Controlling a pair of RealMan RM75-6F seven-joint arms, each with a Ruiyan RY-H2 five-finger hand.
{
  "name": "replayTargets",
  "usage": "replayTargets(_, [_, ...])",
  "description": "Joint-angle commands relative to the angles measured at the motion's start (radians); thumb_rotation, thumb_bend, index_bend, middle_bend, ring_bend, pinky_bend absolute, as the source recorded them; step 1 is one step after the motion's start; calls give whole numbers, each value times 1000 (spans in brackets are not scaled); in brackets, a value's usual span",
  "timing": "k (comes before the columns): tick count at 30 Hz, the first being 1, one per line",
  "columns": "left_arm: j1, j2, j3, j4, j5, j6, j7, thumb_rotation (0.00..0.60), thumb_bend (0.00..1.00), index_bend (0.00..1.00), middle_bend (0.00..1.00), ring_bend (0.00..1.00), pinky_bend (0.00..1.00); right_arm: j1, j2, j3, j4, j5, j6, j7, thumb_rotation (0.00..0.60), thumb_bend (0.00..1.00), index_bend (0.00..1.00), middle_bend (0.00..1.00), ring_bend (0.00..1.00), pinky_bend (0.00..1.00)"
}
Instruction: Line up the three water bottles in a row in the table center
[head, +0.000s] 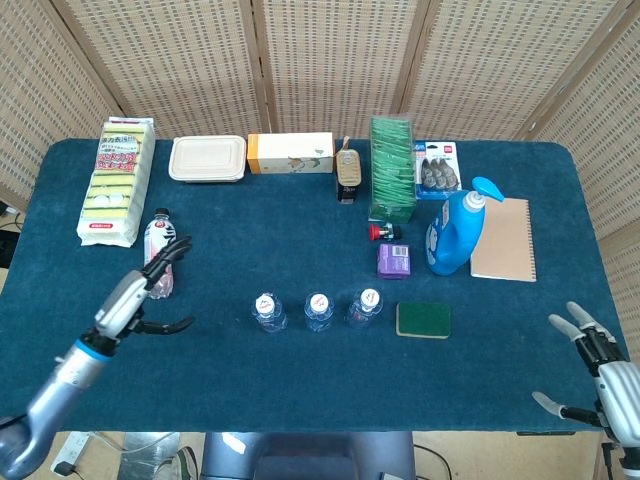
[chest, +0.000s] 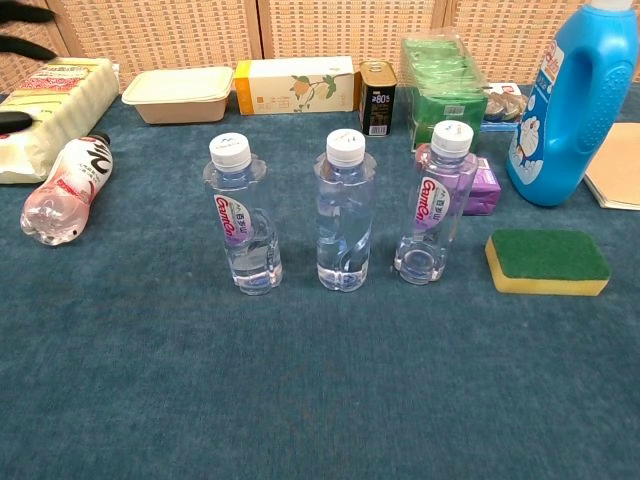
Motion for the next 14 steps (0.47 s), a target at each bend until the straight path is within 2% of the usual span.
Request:
replayTargets(1, [107,140,27,-85,-36,90,136,600,181,0,0,0,92,-1,-3,2,-6,6,-2,-19,600,0,132,0,0,51])
replayTargets(9, [300,229,76,-112,-124,201,323,600,177,0,0,0,71,-9,-20,17,-32,44,-8,-114,600,0,131,0,0,27])
replayTargets(14, [375,238,99,-117,-138,222,346,600,178,0,0,0,71,-10,-36,27,-48,70,-20,-182,600,0,128,0,0,21])
